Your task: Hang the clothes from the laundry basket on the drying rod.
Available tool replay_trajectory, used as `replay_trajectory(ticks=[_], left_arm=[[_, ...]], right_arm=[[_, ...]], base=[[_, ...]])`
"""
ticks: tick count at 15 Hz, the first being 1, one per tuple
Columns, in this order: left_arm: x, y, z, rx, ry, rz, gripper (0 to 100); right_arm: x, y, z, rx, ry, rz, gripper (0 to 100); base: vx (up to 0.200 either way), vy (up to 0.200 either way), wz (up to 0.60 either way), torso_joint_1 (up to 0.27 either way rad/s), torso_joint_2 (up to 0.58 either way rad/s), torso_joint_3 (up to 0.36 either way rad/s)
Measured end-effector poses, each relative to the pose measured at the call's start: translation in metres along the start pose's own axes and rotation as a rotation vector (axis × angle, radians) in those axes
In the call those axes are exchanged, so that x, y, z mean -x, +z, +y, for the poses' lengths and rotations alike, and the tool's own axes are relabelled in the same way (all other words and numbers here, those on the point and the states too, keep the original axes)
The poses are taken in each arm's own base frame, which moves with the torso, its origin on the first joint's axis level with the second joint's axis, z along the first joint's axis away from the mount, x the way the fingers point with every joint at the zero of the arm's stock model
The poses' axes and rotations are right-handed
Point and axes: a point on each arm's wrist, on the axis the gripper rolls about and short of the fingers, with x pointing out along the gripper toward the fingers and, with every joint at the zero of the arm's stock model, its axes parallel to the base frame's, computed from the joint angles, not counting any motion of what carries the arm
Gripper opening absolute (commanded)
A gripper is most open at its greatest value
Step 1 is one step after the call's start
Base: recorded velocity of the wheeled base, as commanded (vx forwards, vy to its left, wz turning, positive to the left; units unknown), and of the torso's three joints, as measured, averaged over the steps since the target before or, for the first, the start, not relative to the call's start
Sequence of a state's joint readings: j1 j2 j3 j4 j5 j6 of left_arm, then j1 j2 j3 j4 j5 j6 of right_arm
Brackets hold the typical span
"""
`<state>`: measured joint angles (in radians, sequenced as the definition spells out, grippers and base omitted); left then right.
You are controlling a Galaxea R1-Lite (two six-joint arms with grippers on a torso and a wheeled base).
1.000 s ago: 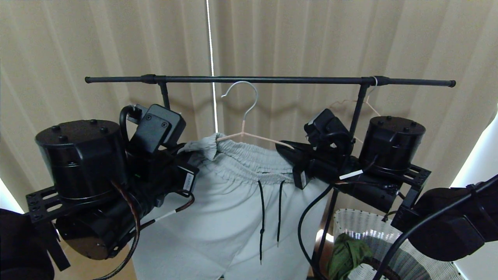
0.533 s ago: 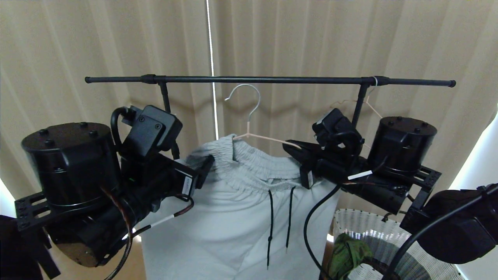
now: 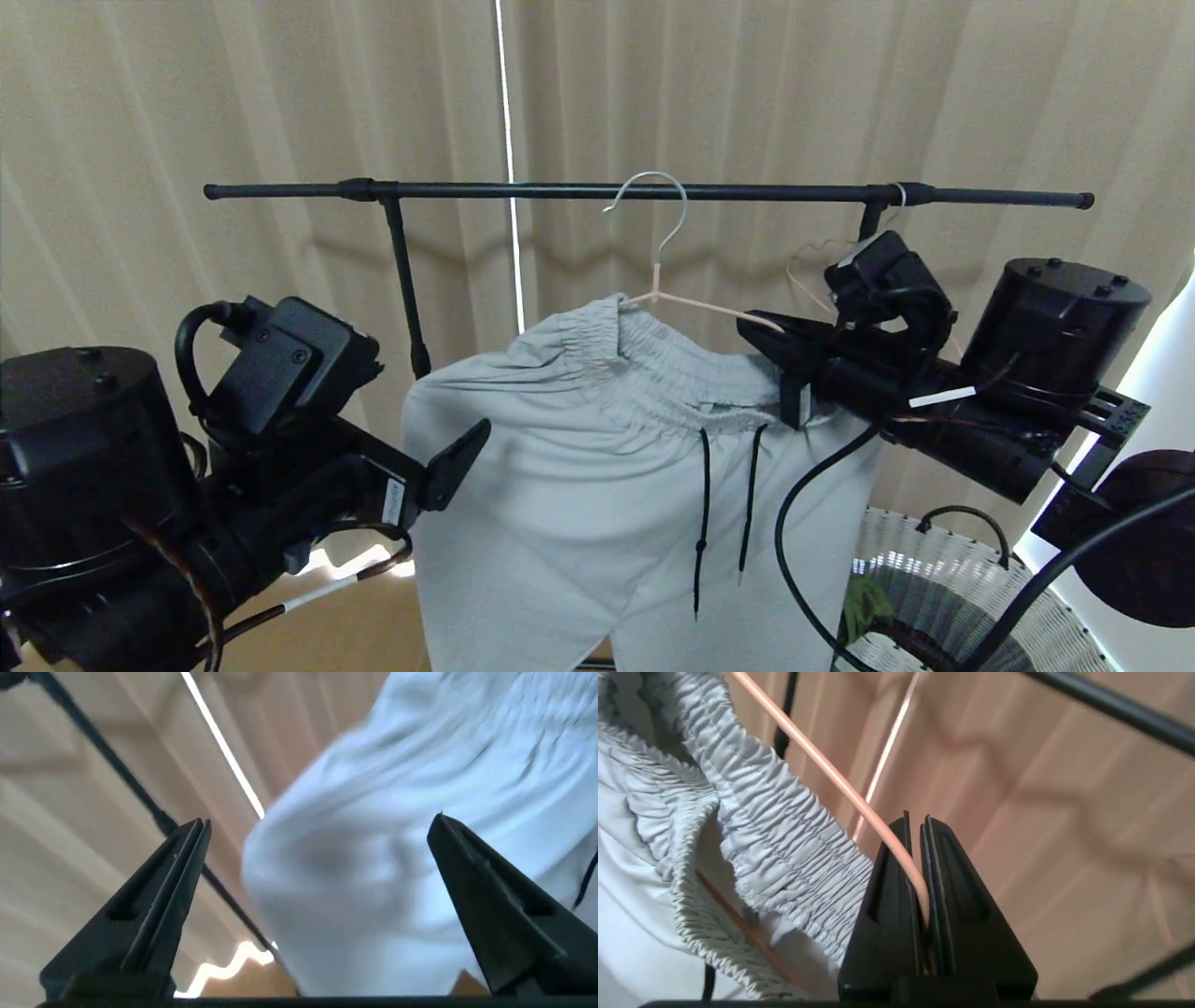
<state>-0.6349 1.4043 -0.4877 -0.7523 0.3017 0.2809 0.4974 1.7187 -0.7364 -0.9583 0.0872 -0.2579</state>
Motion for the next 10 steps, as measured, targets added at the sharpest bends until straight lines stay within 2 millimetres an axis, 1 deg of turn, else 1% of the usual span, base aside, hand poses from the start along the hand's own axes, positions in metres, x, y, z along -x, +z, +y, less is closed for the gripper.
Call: replay_trajectory(ticks=[3, 5, 7, 10], left_arm=[[0.006, -0.019, 0.012, 0.003, 0.044, 0.062, 100], [0.008, -0.029, 0.015, 0.031, 0.033, 0.091, 100], [0.007, -0.031, 0.015, 0.036, 0.034, 0.099, 100], [-0.002, -0.029, 0.014, 0.033, 0.033, 0.105, 100]], right_arm=[[0.014, 0.010, -0.006, 0.000, -0.019, -0.033, 0], [0.022, 0.015, -0.007, 0.001, -0.021, -0.051, 0], [0.028, 0.018, -0.007, 0.001, -0.022, -0.060, 0], [0.033, 0.022, -0.004, 0.001, -0.012, -0.076, 0]], base=[[0.000, 0.000, 0.00, 0.000, 0.00, 0.000], [0.000, 0.000, 0.00, 0.000, 0.00, 0.000], [0.000, 0.000, 0.00, 0.000, 0.00, 0.000], [0.000, 0.000, 0.00, 0.000, 0.00, 0.000]])
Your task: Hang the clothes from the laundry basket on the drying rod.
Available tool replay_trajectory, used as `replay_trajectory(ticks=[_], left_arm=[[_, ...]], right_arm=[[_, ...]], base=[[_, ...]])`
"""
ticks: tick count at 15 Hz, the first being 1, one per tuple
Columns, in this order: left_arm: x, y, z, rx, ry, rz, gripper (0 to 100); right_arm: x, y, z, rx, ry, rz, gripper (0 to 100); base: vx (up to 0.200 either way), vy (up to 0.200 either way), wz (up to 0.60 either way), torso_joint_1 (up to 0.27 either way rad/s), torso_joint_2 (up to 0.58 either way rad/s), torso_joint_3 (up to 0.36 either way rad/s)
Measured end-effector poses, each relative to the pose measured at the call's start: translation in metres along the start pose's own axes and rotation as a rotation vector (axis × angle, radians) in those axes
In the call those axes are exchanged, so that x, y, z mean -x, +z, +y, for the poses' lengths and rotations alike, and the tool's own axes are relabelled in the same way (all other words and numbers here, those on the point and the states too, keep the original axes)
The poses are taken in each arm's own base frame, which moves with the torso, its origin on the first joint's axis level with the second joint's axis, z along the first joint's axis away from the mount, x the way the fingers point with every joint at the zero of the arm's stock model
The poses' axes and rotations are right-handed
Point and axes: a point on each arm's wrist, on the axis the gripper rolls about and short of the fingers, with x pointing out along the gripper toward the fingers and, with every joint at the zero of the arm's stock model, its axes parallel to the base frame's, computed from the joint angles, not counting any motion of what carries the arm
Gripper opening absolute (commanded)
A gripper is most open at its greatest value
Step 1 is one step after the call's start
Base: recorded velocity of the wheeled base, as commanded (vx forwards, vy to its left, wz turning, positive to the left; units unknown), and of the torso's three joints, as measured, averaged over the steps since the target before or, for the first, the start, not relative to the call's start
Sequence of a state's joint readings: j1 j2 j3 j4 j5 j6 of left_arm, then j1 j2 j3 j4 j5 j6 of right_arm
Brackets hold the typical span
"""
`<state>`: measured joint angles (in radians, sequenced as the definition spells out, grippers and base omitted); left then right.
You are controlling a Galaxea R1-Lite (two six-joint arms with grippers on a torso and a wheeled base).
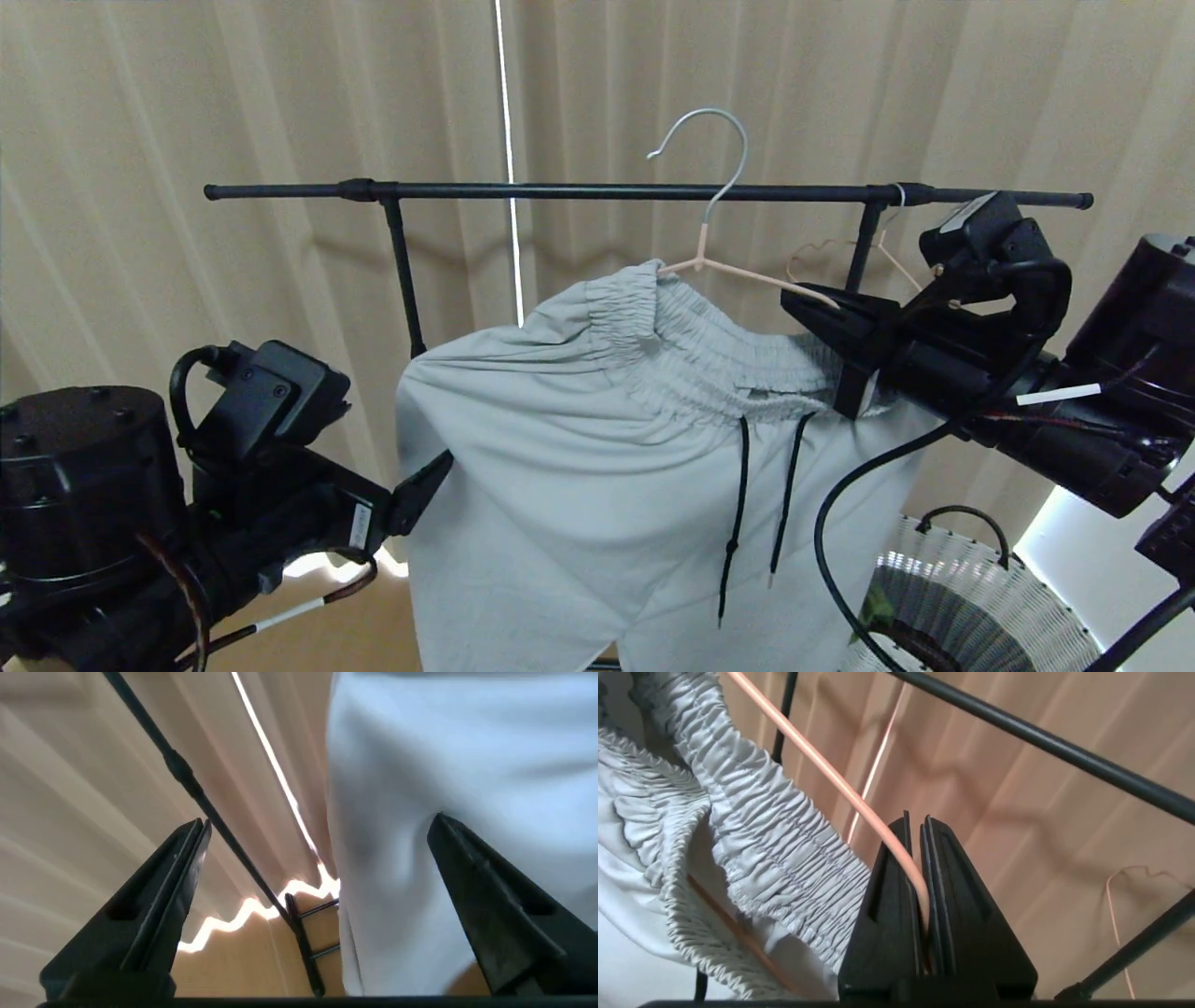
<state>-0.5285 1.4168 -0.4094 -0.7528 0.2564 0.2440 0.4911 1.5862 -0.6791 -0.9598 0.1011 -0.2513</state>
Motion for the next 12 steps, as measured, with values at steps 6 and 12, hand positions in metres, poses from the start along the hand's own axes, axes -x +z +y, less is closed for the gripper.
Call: replay_trajectory(ticks=[6, 12], left_arm=[[-0.014, -0.002, 0.001, -0.004, 0.014, 0.033, 0], [-0.017, -0.014, 0.019, 0.002, 0.097, 0.087, 0]], right_arm=[[0.004, 0.005, 0.003, 0.000, 0.008, -0.016, 0], [0.005, 0.003, -0.004, 0.004, -0.023, -0.009, 0]], base=[[0.000, 0.000, 0.00, 0.000, 0.00, 0.000], [0.000, 0.000, 0.00, 0.000, 0.00, 0.000]])
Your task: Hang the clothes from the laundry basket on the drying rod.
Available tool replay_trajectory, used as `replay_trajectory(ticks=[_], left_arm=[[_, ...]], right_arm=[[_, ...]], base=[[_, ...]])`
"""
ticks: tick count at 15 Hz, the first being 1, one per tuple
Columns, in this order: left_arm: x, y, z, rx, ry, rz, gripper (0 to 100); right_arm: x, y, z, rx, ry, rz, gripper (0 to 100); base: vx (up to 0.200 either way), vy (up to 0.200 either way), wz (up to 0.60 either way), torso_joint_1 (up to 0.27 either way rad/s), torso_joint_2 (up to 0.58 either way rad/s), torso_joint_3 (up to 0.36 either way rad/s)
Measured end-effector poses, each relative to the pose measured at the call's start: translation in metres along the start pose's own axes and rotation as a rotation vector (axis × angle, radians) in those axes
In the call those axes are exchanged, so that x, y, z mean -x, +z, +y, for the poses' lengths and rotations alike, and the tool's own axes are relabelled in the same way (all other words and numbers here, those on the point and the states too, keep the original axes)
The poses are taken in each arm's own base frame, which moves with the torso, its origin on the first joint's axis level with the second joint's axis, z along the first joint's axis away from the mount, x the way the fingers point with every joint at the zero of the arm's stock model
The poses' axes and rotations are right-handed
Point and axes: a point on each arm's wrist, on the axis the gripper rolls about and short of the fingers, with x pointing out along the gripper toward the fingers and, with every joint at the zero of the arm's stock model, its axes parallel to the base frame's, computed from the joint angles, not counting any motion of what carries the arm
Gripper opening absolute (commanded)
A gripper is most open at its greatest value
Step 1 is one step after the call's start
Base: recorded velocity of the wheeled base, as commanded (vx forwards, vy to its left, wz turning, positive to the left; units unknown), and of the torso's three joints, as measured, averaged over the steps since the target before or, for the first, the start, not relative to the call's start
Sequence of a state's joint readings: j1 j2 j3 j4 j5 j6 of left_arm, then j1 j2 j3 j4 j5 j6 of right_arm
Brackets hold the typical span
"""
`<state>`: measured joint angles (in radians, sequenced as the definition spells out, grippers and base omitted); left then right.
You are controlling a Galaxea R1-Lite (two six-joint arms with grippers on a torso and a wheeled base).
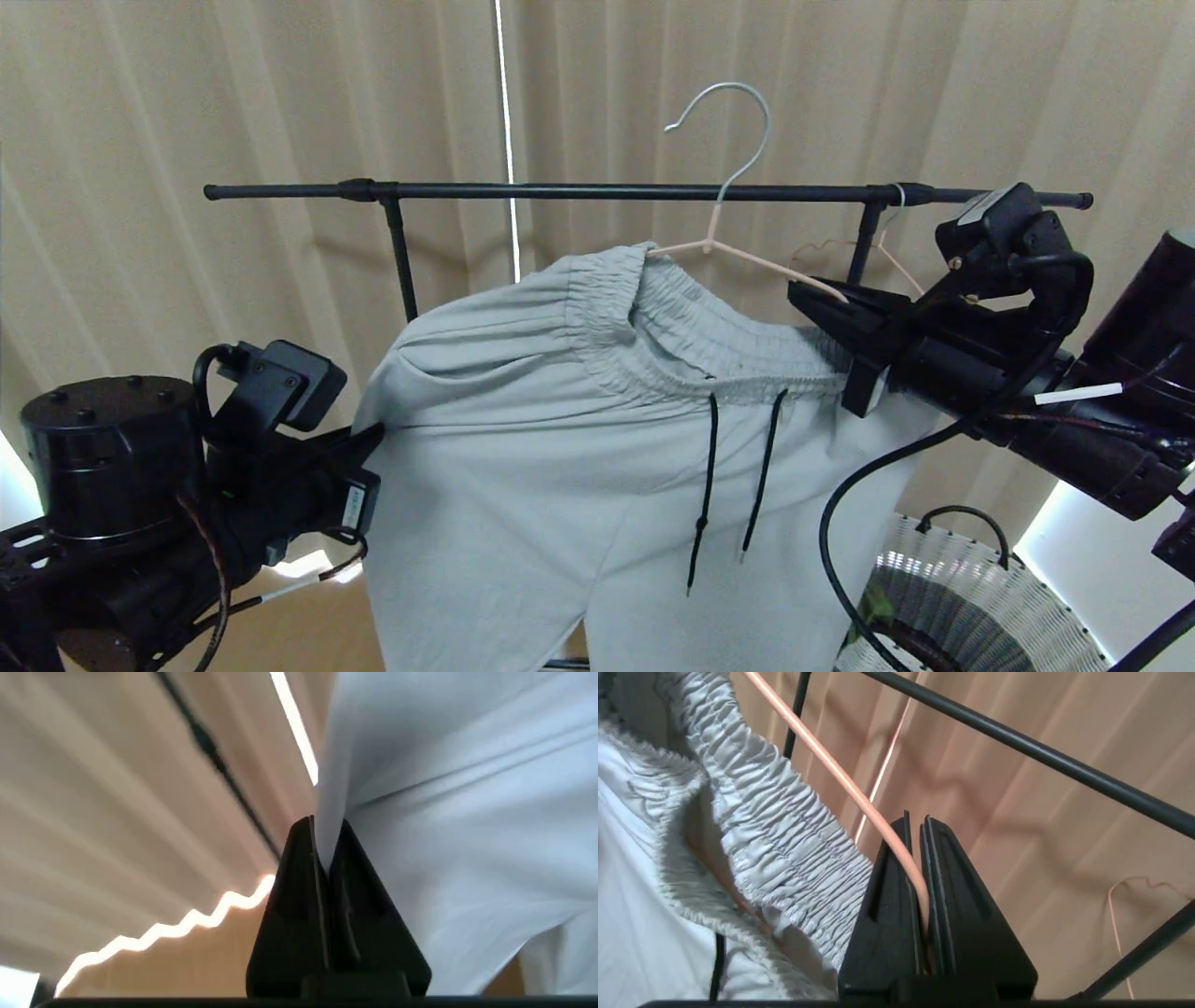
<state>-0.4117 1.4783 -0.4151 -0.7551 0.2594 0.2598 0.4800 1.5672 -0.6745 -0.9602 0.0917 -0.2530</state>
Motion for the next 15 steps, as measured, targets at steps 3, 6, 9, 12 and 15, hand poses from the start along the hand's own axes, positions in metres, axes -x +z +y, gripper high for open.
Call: replay_trajectory(ticks=[3, 6, 9, 12, 15], left_arm=[[0.000, -0.012, 0.013, -0.037, 0.057, 0.049, 0], [0.001, -0.021, 0.023, -0.063, 0.101, 0.088, 0], [0.003, -0.020, 0.022, -0.063, 0.096, 0.080, 100], [0.009, -0.015, 0.018, -0.059, 0.073, 0.048, 100], [0.026, -0.005, 0.022, 0.027, 0.054, -0.041, 100]], right_arm=[[0.001, -0.003, -0.013, 0.005, -0.048, 0.014, 0], [0.001, -0.005, -0.018, 0.007, -0.068, 0.022, 0], [0.000, -0.006, -0.019, 0.007, -0.070, 0.026, 0], [0.001, -0.008, -0.019, 0.009, -0.073, 0.032, 0], [0.003, -0.013, -0.020, 0.010, -0.077, 0.060, 0]], base=[[0.000, 0.000, 0.00, 0.000, 0.00, 0.000], [0.000, 0.000, 0.00, 0.000, 0.00, 0.000], [0.000, 0.000, 0.00, 0.000, 0.00, 0.000], [0.000, 0.000, 0.00, 0.000, 0.00, 0.000], [0.000, 0.000, 0.00, 0.000, 0.00, 0.000]])
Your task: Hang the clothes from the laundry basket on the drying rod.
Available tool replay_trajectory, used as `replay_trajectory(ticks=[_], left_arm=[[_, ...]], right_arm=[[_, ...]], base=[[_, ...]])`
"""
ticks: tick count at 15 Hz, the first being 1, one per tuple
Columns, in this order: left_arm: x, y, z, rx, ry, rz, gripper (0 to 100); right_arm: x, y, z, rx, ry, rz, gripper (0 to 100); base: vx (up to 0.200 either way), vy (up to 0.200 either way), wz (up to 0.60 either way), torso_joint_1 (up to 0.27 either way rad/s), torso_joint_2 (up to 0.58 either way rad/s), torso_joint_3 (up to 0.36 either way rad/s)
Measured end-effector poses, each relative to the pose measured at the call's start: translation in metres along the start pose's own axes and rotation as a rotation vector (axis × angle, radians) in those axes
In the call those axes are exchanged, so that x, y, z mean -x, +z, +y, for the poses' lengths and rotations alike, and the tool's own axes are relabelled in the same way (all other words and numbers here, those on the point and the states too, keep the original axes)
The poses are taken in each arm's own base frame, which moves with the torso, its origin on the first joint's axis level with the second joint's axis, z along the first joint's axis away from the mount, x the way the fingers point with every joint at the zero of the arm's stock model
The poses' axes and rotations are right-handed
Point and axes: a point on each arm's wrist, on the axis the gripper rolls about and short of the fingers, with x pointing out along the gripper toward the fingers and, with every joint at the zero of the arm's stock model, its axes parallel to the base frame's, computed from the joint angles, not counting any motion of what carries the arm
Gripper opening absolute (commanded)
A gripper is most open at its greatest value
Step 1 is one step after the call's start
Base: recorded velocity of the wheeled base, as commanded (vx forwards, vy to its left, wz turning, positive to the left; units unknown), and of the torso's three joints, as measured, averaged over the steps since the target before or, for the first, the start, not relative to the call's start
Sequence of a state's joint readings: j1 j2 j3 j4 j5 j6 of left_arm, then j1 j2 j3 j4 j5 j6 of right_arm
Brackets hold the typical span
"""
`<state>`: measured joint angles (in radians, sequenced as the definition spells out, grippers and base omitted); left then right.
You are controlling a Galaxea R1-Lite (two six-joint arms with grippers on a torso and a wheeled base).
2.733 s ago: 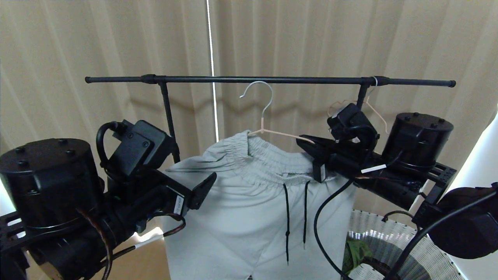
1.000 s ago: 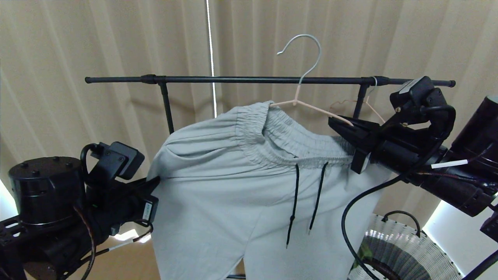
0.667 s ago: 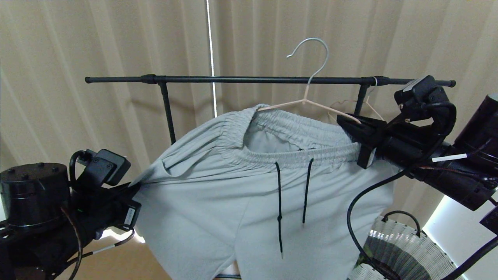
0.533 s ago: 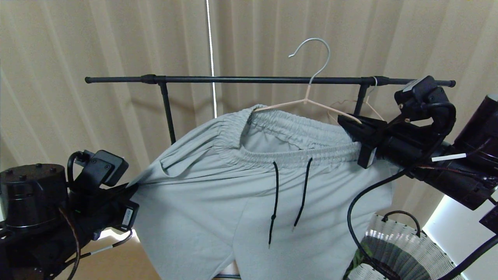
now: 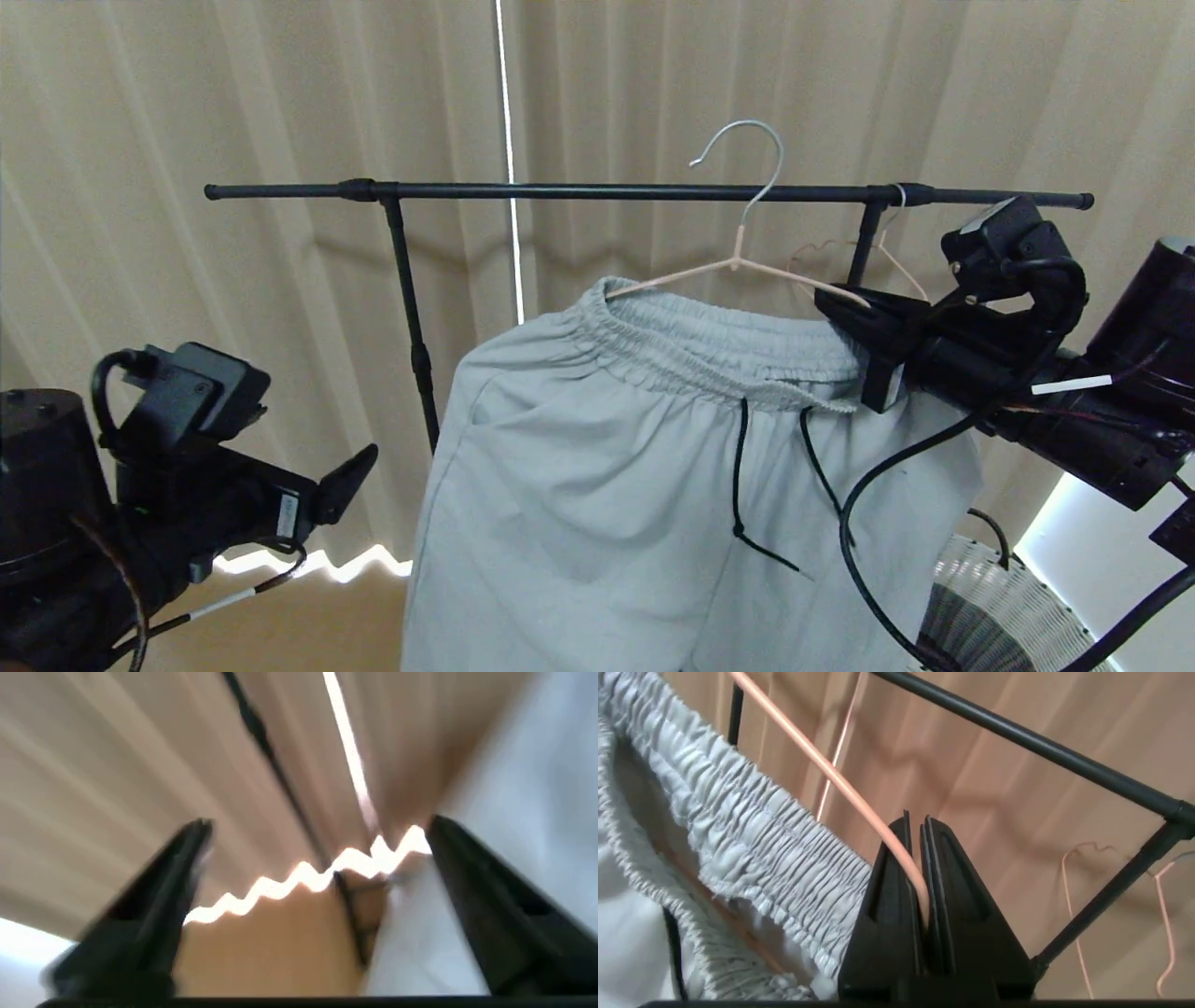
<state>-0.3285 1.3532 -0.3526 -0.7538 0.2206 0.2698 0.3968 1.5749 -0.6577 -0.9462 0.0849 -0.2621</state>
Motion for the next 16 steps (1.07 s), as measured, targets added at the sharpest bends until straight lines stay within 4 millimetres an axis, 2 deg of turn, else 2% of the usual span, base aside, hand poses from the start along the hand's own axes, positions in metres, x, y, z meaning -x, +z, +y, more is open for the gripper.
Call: replay_trajectory(ticks=[4, 8, 12, 16], left_arm=[[0.031, 0.007, 0.012, 0.184, 0.015, -0.111, 100], [0.060, -0.009, 0.024, 0.209, 0.088, -0.144, 100], [0.081, 0.013, 0.037, 0.285, 0.136, -0.298, 100], [0.094, 0.021, 0.041, 0.288, 0.141, -0.365, 100]], right_arm=[[0.006, -0.019, -0.011, 0.026, -0.104, 0.119, 0], [0.019, -0.037, -0.020, 0.053, -0.174, 0.226, 0], [0.029, -0.048, -0.020, 0.058, -0.235, 0.297, 0], [0.031, -0.051, -0.019, 0.058, -0.238, 0.309, 0]], base=[[0.000, 0.000, 0.00, 0.000, 0.00, 0.000], [0.000, 0.000, 0.00, 0.000, 0.00, 0.000], [0.000, 0.000, 0.00, 0.000, 0.00, 0.000], [0.000, 0.000, 0.00, 0.000, 0.00, 0.000]])
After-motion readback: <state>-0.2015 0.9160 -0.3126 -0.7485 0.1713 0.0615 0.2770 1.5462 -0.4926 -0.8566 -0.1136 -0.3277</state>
